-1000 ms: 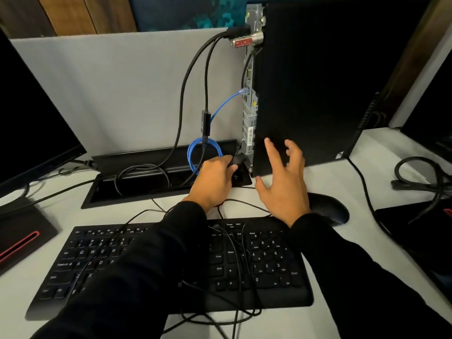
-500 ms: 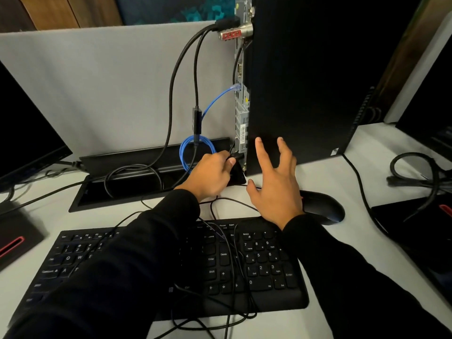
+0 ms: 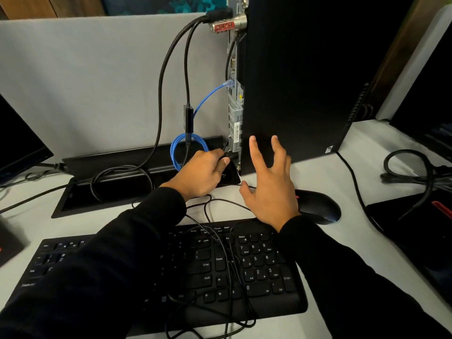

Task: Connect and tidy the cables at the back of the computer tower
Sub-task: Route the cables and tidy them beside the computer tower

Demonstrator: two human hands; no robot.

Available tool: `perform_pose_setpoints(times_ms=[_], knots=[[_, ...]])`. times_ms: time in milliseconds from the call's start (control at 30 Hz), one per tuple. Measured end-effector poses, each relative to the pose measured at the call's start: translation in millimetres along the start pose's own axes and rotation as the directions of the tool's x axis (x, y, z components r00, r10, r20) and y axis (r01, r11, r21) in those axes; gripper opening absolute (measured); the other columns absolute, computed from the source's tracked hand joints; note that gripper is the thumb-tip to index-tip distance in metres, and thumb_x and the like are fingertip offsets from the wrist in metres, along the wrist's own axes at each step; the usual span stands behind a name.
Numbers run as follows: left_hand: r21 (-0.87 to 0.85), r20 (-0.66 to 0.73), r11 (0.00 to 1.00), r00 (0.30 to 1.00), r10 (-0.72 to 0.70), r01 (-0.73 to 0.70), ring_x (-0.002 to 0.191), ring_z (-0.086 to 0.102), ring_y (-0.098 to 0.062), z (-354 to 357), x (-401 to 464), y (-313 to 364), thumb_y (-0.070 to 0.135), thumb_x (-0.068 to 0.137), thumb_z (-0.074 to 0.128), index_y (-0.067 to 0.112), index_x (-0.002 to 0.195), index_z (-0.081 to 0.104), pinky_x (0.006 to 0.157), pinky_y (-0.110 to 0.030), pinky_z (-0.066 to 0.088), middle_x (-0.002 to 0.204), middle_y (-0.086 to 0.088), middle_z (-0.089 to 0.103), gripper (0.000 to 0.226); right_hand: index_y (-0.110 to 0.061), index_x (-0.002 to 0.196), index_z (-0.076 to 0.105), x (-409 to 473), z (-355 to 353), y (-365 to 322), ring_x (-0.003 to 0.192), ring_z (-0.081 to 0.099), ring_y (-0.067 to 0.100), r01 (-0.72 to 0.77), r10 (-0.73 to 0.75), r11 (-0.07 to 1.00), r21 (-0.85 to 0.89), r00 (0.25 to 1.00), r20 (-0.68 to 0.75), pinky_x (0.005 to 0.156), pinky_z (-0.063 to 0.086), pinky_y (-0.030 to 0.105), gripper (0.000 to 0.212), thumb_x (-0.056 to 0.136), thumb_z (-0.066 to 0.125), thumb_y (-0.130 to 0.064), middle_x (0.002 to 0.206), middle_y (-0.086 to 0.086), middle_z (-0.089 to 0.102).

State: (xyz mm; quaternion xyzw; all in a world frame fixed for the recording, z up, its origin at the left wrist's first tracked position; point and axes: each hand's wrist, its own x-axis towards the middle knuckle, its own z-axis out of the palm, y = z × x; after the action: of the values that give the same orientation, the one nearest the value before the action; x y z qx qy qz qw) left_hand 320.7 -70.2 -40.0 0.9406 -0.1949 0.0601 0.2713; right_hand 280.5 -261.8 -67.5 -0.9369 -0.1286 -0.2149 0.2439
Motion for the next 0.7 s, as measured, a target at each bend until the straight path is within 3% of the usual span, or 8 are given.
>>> perform_pose_setpoints(times_ms=[200,333,467,600,700], knots=[[-0.12,0.026,0.99,0.997,-0.068,0.07,0.06,0.053,-0.006,-4,3,0,0.026,0.108,0.046,0.015,0.094,0.059,0.057,-0.019,0.04,0.069,0.003,0.057,0.022,-0.038,0.163,0.005,0,1,1,0.151,0.013,0.032,0.006,-0.006,1.0,0.008,1.0,-0.006,0.097,0.056,0.041,0.101,0.088,0.072,-0.03,0.169,0.011,-0.005],[-0.148,0.06,0.985,0.995,-0.077,0.086,0.068,0.054,-0.012,-5,5,0,0.026,0.109,0.045,0.018,0.094,0.057,0.064,-0.029,0.042,0.074,0.001,0.057,0.021,-0.039,0.163,0.007,0,1,2,0.152,0.013,0.033,0.009,-0.009,1.0,0.008,1.0,0.001,0.097,0.057,0.041,0.099,0.088,0.071,-0.03,0.169,0.009,-0.006],[-0.163,0.074,0.982,0.994,-0.085,0.096,0.072,0.054,-0.012,-6,6,-2,0.027,0.109,0.044,0.02,0.095,0.057,0.067,-0.029,0.041,0.077,0.003,0.057,0.019,-0.039,0.163,0.007,0,1,2,0.153,0.012,0.032,0.006,-0.006,1.0,-0.004,1.0,0.003,0.098,0.056,0.04,0.099,0.089,0.071,-0.03,0.169,0.009,-0.008],[-0.119,0.121,0.989,0.99,-0.076,0.09,0.087,0.06,-0.016,-11,10,-6,0.03,0.109,0.044,0.02,0.109,0.06,0.077,-0.03,0.047,0.091,-0.001,0.063,0.019,-0.039,0.163,0.006,-1,1,1,0.153,0.012,0.032,-0.001,0.001,1.0,-0.004,1.0,0.017,0.096,0.055,0.038,0.1,0.089,0.072,-0.029,0.169,0.008,-0.009],[-0.08,0.119,0.995,0.992,-0.045,0.055,0.082,0.06,-0.016,-10,12,-4,0.027,0.108,0.045,0.019,0.108,0.059,0.071,-0.028,0.043,0.087,-0.002,0.064,0.016,-0.04,0.163,0.004,-1,1,1,0.152,0.019,0.032,-0.001,0.001,1.0,0.022,1.0,0.025,0.097,0.054,0.037,0.101,0.09,0.071,-0.028,0.169,0.007,-0.012]])
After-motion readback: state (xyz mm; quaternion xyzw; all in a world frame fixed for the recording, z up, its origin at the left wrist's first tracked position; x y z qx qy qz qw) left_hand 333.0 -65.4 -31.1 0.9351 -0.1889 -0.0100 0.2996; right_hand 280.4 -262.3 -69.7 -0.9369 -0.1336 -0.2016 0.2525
